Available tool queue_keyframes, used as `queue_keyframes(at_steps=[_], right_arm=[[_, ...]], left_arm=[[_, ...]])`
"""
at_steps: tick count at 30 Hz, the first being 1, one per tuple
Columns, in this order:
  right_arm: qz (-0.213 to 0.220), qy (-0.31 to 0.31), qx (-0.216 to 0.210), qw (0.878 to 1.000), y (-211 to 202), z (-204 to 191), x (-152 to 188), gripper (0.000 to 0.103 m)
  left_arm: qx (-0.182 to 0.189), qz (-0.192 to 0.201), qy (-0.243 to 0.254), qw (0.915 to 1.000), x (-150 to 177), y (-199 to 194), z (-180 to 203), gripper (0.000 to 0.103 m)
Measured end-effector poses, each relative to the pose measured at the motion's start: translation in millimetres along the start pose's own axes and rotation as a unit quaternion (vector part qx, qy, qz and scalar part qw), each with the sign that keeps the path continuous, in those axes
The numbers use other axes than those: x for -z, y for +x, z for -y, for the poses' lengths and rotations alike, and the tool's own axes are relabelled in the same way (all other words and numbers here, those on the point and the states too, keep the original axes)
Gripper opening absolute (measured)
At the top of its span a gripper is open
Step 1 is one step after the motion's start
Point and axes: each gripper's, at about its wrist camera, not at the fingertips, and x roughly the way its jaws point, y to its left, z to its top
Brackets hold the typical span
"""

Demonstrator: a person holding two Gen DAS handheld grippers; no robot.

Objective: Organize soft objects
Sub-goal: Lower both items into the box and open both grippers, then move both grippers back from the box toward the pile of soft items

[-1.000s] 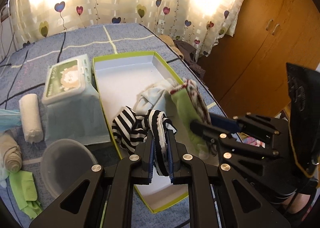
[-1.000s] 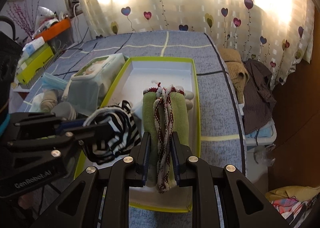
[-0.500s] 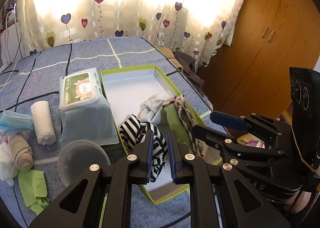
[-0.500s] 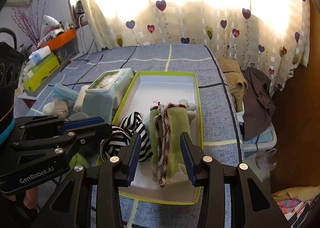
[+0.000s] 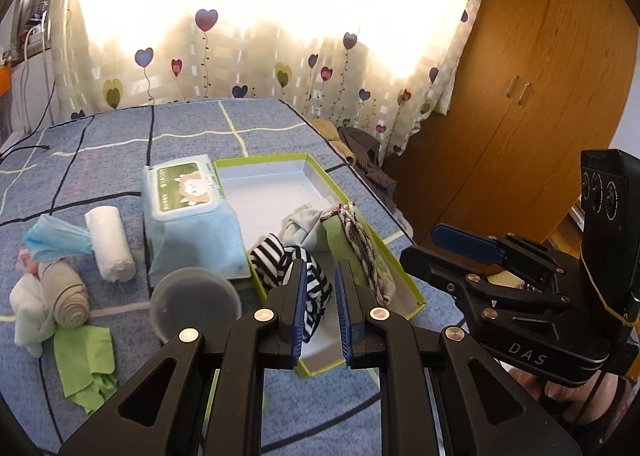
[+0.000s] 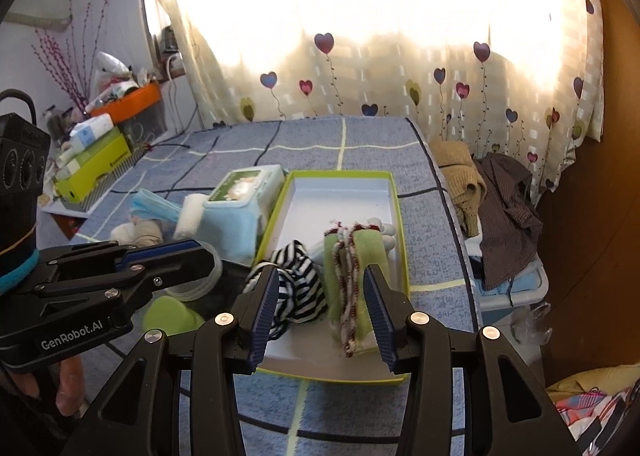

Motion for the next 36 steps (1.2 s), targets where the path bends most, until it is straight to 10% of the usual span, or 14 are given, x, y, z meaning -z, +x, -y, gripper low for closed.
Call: queue_keyframes(at_steps=[36], right_arm=[[0.01,-0.063,-0.046,0.997,-28.4,-87.8,10.6,0.048]], left_arm=[[-0.028,0.052,-0.058,0.9966,46.4,-73.4,-69.1,0.015]])
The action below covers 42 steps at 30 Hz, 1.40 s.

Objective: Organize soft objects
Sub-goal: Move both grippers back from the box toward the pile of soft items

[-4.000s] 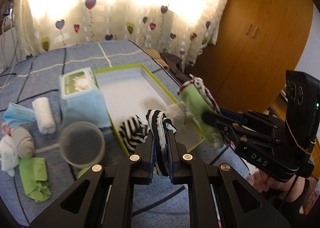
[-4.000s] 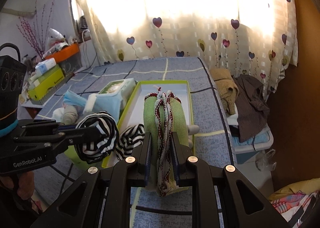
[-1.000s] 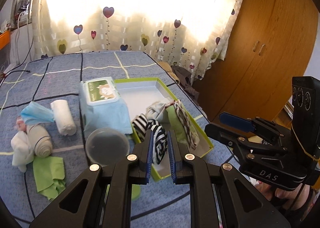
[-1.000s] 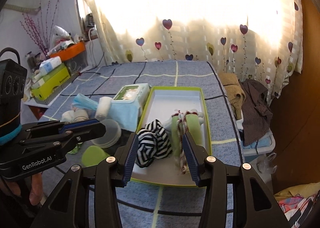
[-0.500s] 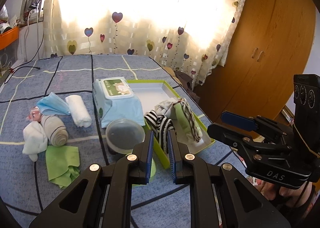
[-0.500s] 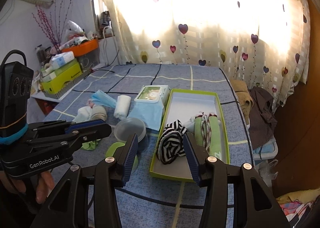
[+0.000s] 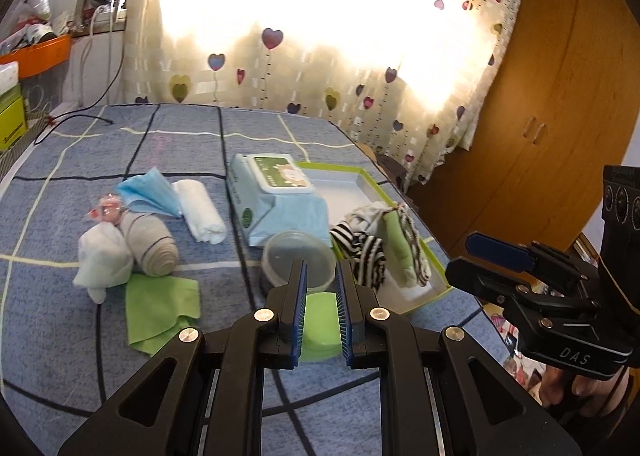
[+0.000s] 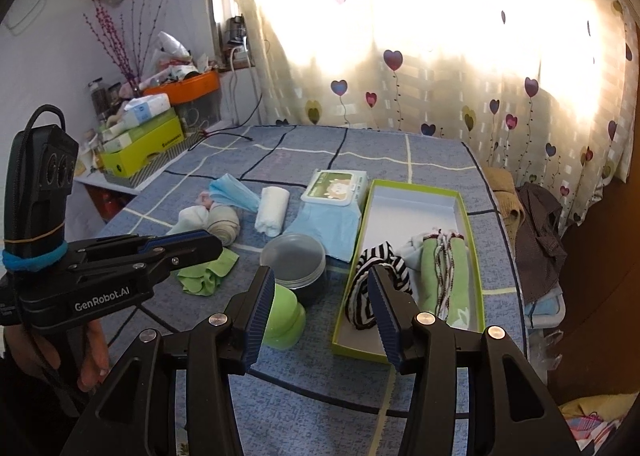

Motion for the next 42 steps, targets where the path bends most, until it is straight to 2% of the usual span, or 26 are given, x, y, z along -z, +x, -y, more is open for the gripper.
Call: queue_keyframes(at_steps=[11,33,34,35,37,42], right_arm=[[-0.009,-0.011,-0.018,1.0,12.4,-13.0,0.4,0.048],[-0.012,-0.043,-0.062,0.997,50.1,-45.7,-22.7,0.048],[-0.013,-0.045,-0.064,0.997,51.9,-48.2,-23.5,0.048],[-0.015,-0.048,-0.067,0.997,54.8,-51.5,-24.6,0.048],[-0.018,-0.054,-0.07,0.996,59.9,-55.5,-26.1,0.048],[-0.027,-0.067,-0.079,0.994,70.8,-68.5,-28.6,0.048]], left_arm=[[-0.029,0.003,-0.02,0.9994,9.5,-7.6,-26.5,0.015],[-0.088,-0.005,-0.061,0.9942,13.0,-9.3,-94.5,0.015],[-0.088,-0.003,-0.064,0.994,13.7,-10.0,-97.6,0.017],[-0.09,-0.004,-0.065,0.9939,14.3,-10.1,-99.7,0.029],[-0.088,-0.008,-0.066,0.9938,16.2,-8.7,-103.9,0.047],[-0.095,-0.025,-0.07,0.9927,21.6,0.5,-112.8,0.048]])
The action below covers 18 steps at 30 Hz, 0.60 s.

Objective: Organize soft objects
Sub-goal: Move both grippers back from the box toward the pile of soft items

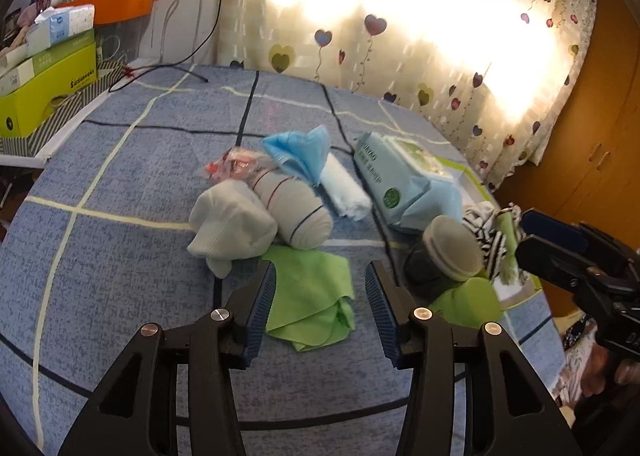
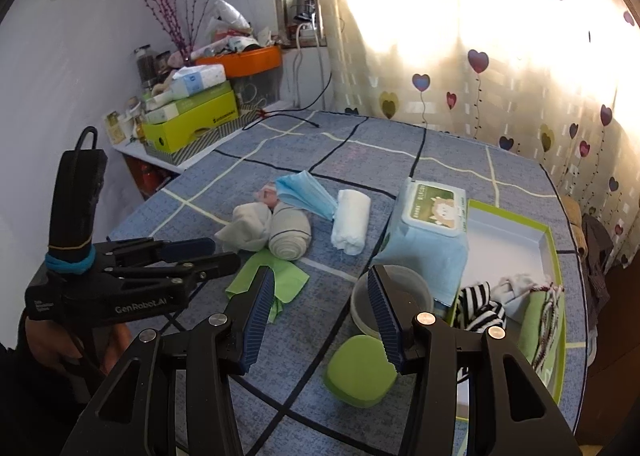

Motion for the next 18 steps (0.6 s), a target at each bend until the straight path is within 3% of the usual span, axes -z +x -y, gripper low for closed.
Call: queue_keyframes(at_steps=[11,18], right_arm=[[-0.011,-0.006,0.0,1.0,12.0,-1.7,-4.1,0.048],[-0.014,-0.009,0.0,1.0,19.1,-1.6,-9.0,0.048]], left_arm=[[-0.023,-0.074,0.003,0.997,16.6,55.2,-2.1,0.048],[-0.062,-0.066,0.039,0.9951,20.9,59.7,11.7,0.045]])
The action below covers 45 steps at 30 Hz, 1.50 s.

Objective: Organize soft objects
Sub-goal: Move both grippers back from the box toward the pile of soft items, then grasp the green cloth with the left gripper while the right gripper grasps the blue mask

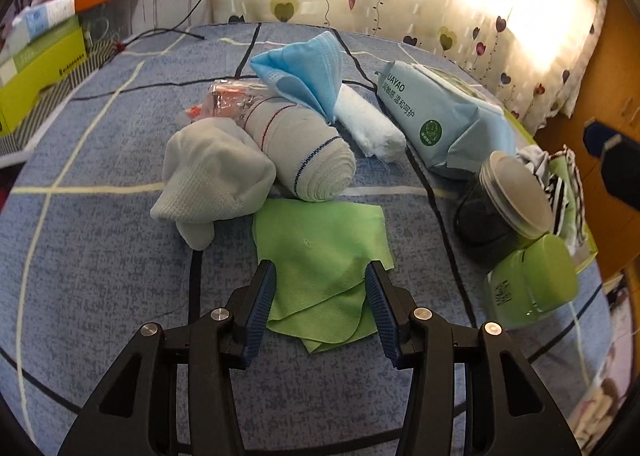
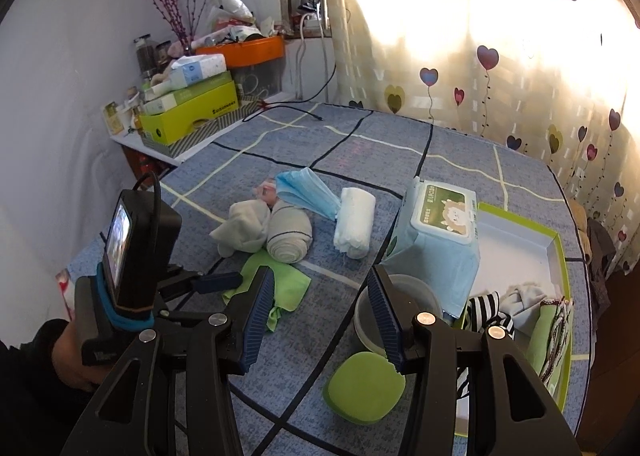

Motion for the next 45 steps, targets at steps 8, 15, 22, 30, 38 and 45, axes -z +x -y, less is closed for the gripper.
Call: queue_keyframes(at_steps=[8,15,22,30,38,45], right_arm=[[-0.009,-0.005,-0.001,1.0,13.1,-4.8,-9.2,0.048],[-0.018,-0.008,-0.003,1.0,32.6,-13.8,-20.5,0.048],[-0.028,-0.015,-0.003,0.999,51.8,-23.9,-34.8,0.048],[-0.05,-0.02,-0.015,0.998,80.6,-38.2,-39.8,0.048],[-0.05,-0.022,-0.013,0.998,82.5,-40.8,-38.1,0.048],[-0.048,-0.014,-0.008,0.999,80.0,-32.1,-38.0,0.048]], left_arm=[[0.019,0.01,-0.014,0.9997,1.6,-11.1,-12.9,0.0],[0.037,0.044,-0.027,0.9979,-0.3,-36.2,-29.6,0.0],[0.044,0.066,-0.046,0.9958,-2.4,-51.7,-51.8,0.0],[0.051,0.061,-0.078,0.9938,0.2,-54.8,-84.6,0.0],[0.056,0.025,-0.017,0.998,3.1,-35.0,-56.6,0.052],[0.015,0.007,0.008,0.9998,6.3,-17.9,-28.9,0.052]])
